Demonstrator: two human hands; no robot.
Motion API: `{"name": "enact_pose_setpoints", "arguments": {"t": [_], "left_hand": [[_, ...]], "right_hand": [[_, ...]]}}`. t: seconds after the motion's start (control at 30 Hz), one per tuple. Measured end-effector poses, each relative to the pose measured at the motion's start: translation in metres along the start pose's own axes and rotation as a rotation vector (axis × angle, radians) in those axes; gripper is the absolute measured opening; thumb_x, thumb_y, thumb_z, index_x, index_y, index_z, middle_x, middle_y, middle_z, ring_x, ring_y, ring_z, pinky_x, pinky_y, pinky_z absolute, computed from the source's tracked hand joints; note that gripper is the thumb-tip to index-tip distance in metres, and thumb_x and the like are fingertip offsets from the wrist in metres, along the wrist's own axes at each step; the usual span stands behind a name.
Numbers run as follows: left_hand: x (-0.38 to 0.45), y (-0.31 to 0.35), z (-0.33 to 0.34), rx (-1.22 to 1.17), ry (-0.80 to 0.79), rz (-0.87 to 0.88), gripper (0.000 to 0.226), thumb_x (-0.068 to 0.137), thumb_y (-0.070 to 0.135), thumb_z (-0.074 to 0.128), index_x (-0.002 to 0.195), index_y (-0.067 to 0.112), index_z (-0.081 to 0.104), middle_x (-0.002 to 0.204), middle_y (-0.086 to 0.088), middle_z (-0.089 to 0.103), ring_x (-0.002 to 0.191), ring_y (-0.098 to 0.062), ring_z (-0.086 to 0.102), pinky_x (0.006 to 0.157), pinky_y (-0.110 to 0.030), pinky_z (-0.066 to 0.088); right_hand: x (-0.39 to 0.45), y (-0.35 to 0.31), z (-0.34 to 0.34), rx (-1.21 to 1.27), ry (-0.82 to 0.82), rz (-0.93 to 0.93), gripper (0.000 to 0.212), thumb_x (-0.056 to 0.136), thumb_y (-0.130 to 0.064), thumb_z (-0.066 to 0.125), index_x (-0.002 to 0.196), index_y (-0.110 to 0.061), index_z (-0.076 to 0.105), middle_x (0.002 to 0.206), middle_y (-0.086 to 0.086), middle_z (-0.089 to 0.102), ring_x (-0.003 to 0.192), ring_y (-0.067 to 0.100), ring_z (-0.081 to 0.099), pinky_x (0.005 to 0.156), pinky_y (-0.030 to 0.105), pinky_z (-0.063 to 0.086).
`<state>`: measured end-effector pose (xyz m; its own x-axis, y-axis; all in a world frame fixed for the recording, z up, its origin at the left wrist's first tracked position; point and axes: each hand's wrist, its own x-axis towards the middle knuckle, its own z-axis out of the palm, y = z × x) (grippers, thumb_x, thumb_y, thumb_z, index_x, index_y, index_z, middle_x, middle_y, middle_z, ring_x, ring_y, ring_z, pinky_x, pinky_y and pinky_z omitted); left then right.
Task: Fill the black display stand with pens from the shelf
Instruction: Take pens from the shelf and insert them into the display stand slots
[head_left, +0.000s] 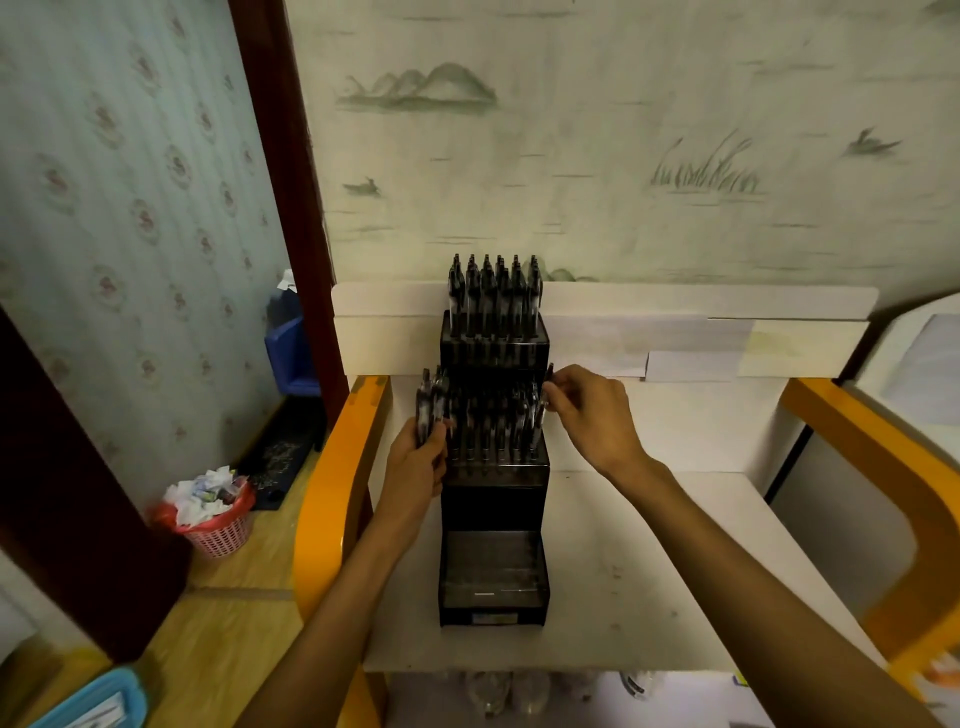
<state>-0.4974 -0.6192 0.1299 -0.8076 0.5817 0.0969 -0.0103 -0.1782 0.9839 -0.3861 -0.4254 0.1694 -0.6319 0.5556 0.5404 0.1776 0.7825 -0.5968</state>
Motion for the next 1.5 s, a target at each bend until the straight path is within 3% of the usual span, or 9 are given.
{"name": "enact_pose_setpoints", "arguments": {"t": [0.17,0.37,0.5,0.67,1.07,1.2,1.3,1.37,1.5], "left_hand": [[0.000,0.001,-0.007,0.075,-0.013,0.054,0.012,0.101,0.024,0.054,0.100,0.011,0.055,0.058,0.009,0.054,0.043,-0.001,0.043,0.040,-0.015,0.032],[0.001,-0.003,-0.009,0.055,-0.024,0.030,0.017,0.101,0.034,0.054,0.096,0.018,0.058,0.059,0.009,0.054,0.043,-0.001,0.041,0.039,-0.017,0.031],[0.004,-0.005,-0.009,0.020,-0.037,-0.003,0.025,0.103,0.036,0.049,0.091,0.016,0.057,0.063,0.004,0.055,0.042,-0.004,0.039,0.039,-0.018,0.029],[0.005,-0.007,-0.007,0.061,-0.070,0.060,0.017,0.101,0.033,0.054,0.102,0.017,0.061,0.069,0.003,0.063,0.046,-0.003,0.046,0.041,-0.018,0.035],[0.011,-0.016,-0.016,0.197,-0.102,0.189,0.022,0.100,0.033,0.054,0.108,0.014,0.062,0.072,0.001,0.068,0.053,-0.001,0.058,0.047,-0.013,0.042],[0.021,-0.016,-0.023,0.275,0.010,0.044,0.027,0.103,0.035,0.048,0.093,0.013,0.061,0.066,-0.003,0.062,0.041,-0.003,0.053,0.039,-0.016,0.041],[0.019,-0.018,-0.030,0.383,0.150,0.236,0.023,0.103,0.028,0.050,0.083,0.020,0.060,0.064,-0.003,0.057,0.050,-0.004,0.055,0.050,-0.019,0.044],[0.018,-0.018,-0.033,0.465,0.245,0.326,0.025,0.102,0.029,0.052,0.085,0.012,0.061,0.066,-0.012,0.057,0.058,-0.016,0.059,0.057,-0.031,0.048],[0.021,-0.011,-0.033,0.484,0.301,0.325,0.033,0.101,0.031,0.053,0.084,0.003,0.058,0.069,-0.021,0.056,0.061,-0.033,0.059,0.061,-0.048,0.051]], "right_hand": [[-0.009,0.006,0.016,-0.131,-0.135,0.006,0.024,0.097,-0.032,0.061,0.090,-0.012,0.073,0.074,0.001,0.069,0.064,0.010,0.060,0.069,0.027,0.048],[-0.014,0.003,0.016,-0.248,-0.143,0.101,0.043,0.097,-0.042,0.059,0.067,-0.014,0.072,0.059,0.000,0.067,0.057,0.012,0.063,0.068,0.028,0.053],[-0.017,-0.018,0.018,0.076,-0.175,0.148,0.034,0.095,-0.034,0.064,0.068,-0.015,0.074,0.059,-0.006,0.070,0.054,0.007,0.066,0.063,0.015,0.049],[-0.016,-0.052,0.025,0.506,-0.258,0.276,0.023,0.090,-0.034,0.070,0.087,-0.013,0.077,0.076,0.000,0.076,0.068,0.020,0.074,0.066,0.029,0.062],[-0.018,-0.065,0.049,0.536,-0.160,0.408,0.016,0.089,-0.023,0.073,0.077,-0.013,0.074,0.068,0.002,0.074,0.062,0.019,0.073,0.059,0.024,0.060],[-0.010,-0.068,0.047,0.573,-0.064,0.333,0.014,0.090,-0.017,0.069,0.081,-0.009,0.075,0.071,0.003,0.075,0.066,0.017,0.074,0.064,0.026,0.061],[-0.004,-0.069,0.045,0.331,0.029,0.179,0.016,0.090,-0.024,0.069,0.082,-0.012,0.074,0.071,-0.001,0.073,0.067,0.011,0.071,0.069,0.026,0.058],[-0.003,-0.070,0.045,0.194,0.037,0.081,0.020,0.091,-0.027,0.068,0.081,-0.012,0.073,0.071,-0.001,0.072,0.069,0.011,0.068,0.069,0.025,0.055],[-0.003,-0.073,0.049,0.102,0.052,-0.019,0.020,0.093,-0.028,0.067,0.082,-0.012,0.072,0.071,-0.003,0.069,0.066,0.008,0.063,0.063,0.012,0.047]]}}
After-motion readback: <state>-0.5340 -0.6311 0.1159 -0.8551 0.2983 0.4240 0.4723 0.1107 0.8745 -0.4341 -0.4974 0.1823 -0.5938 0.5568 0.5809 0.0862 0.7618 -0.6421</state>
